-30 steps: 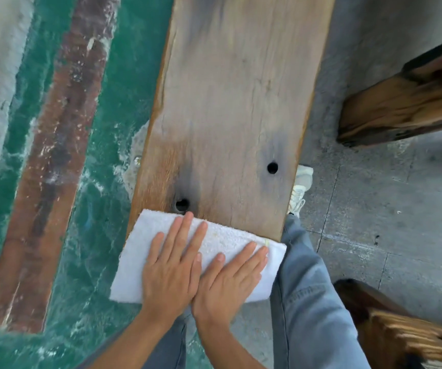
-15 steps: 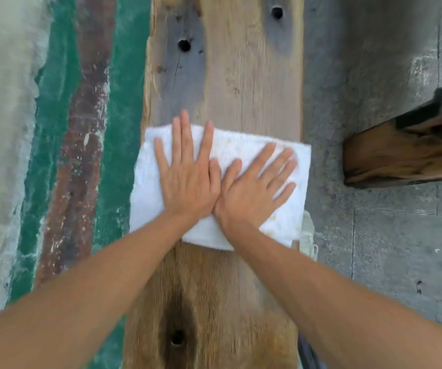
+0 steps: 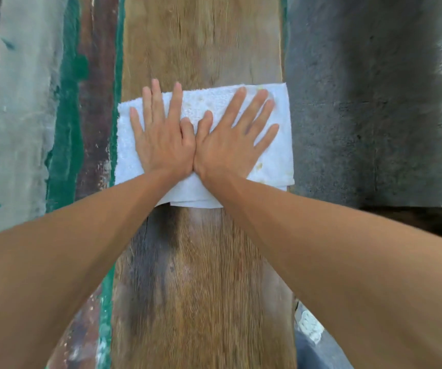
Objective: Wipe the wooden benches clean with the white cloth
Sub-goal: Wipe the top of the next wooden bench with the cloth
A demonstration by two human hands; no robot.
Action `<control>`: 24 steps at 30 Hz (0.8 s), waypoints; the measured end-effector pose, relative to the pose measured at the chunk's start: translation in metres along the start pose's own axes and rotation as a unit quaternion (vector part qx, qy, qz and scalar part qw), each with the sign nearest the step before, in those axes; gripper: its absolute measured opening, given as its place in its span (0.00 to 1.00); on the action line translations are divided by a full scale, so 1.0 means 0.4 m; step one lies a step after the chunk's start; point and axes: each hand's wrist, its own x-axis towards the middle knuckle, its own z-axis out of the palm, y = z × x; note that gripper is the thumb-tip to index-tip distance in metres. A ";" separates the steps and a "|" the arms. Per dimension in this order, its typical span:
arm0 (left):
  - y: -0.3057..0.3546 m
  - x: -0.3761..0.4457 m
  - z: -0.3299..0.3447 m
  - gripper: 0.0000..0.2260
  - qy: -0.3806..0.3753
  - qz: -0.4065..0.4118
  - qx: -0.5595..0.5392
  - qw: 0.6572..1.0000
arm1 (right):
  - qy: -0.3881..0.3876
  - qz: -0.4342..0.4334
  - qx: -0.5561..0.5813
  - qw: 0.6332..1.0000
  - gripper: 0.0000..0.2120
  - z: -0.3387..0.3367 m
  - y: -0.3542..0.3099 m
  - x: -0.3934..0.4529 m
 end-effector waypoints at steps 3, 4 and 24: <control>0.007 -0.017 -0.007 0.29 0.012 -0.007 -0.010 1.000 | -0.016 -0.008 -0.010 1.000 0.33 -0.006 0.006 -0.011; 0.007 -0.022 -0.007 0.30 0.020 -0.019 -0.020 0.999 | -0.020 -0.009 -0.011 1.000 0.33 -0.007 0.008 -0.012; -0.011 -0.175 -0.013 0.30 -0.022 -0.052 -0.073 0.996 | -0.025 -0.040 -0.030 0.998 0.31 -0.030 0.074 -0.141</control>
